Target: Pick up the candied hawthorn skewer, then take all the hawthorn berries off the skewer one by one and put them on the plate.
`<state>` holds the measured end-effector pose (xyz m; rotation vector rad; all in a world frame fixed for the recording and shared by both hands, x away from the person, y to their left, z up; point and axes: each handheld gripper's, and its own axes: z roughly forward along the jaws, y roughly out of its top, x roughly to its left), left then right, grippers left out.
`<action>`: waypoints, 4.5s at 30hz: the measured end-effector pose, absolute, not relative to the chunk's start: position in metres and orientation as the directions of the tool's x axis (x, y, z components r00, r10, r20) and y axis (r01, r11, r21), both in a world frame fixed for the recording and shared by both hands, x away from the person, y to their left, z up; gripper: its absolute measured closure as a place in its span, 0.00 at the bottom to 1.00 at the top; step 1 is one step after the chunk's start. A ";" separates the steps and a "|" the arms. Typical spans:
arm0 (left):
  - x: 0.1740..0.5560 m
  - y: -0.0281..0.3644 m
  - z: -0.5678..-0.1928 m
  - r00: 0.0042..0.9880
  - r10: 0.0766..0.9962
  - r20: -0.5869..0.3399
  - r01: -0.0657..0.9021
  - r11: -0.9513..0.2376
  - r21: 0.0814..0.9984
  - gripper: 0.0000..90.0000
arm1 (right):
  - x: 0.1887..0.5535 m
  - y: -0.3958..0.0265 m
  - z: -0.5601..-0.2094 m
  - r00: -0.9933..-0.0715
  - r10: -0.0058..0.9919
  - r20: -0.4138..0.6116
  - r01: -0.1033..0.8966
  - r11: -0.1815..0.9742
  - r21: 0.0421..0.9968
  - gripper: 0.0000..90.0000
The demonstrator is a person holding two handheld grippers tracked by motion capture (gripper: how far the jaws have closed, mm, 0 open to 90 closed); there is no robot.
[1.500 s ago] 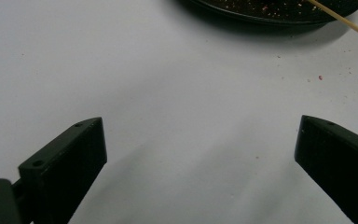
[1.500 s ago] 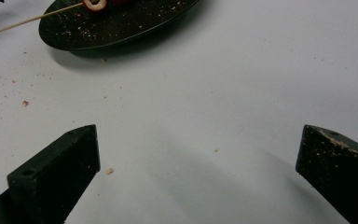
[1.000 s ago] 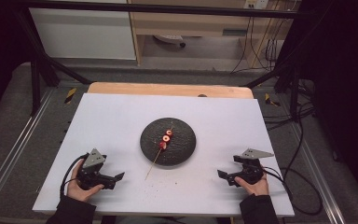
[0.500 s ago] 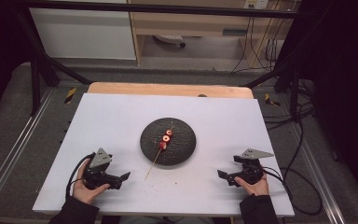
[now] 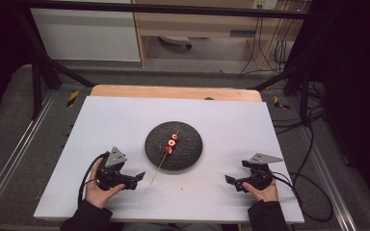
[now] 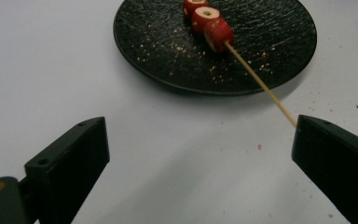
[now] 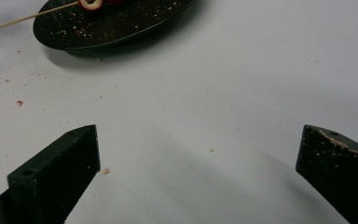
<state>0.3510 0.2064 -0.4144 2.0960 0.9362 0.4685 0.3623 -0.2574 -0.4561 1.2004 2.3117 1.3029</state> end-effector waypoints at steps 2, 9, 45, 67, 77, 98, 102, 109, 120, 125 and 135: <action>0.353 0.199 -0.411 0.658 0.753 0.020 0.466 -0.428 0.774 0.05 | 0.362 -0.257 -0.456 -0.638 0.748 0.184 0.545 0.269 0.794 0.00; 0.364 0.170 -0.404 0.654 0.757 0.015 0.490 -0.438 0.754 0.09 | 0.362 -0.257 -0.457 -0.636 0.750 0.180 0.548 0.275 0.790 0.00; 0.409 0.103 -0.419 0.585 0.811 0.005 0.645 -0.469 0.603 0.87 | 0.363 -0.257 -0.456 -0.635 0.748 0.192 0.555 0.269 0.787 0.01; 0.405 0.113 -0.419 0.562 0.827 -0.016 0.636 -0.420 0.648 0.98 | 0.362 -0.257 -0.456 -0.634 0.748 0.195 0.557 0.268 0.786 0.01; 0.392 0.135 -0.414 0.577 0.814 -0.067 0.584 -0.353 0.731 0.98 | 0.362 -0.257 -0.456 -0.635 0.748 0.194 0.555 0.268 0.787 0.01; 0.351 0.196 -0.423 0.622 0.774 -0.117 0.500 -0.277 0.821 0.98 | 0.362 -0.254 -0.457 -0.622 0.751 0.221 0.572 0.244 0.783 0.01; 0.347 0.201 -0.426 0.625 0.769 -0.131 0.503 -0.268 0.822 0.98 | 0.362 -0.249 -0.458 -0.625 0.748 0.224 0.573 0.244 0.782 0.01; 0.342 0.202 -0.432 0.639 0.758 -0.131 0.486 -0.266 0.833 0.98 | 0.363 -0.238 -0.456 -0.644 0.732 0.221 0.562 0.257 0.786 0.01; 0.339 0.199 -0.434 0.648 0.750 -0.131 0.476 -0.265 0.838 0.98 | 0.362 -0.224 -0.451 -0.659 0.716 0.229 0.548 0.248 0.799 0.01; 0.338 0.198 -0.434 0.656 0.743 -0.133 0.476 -0.271 0.837 0.98 | 0.363 -0.220 -0.449 -0.662 0.709 0.243 0.547 0.236 0.803 0.00; 0.335 0.193 -0.433 0.666 0.735 -0.128 0.466 -0.275 0.841 0.98 | 0.362 -0.204 -0.437 -0.677 0.695 0.241 0.522 0.223 0.823 0.00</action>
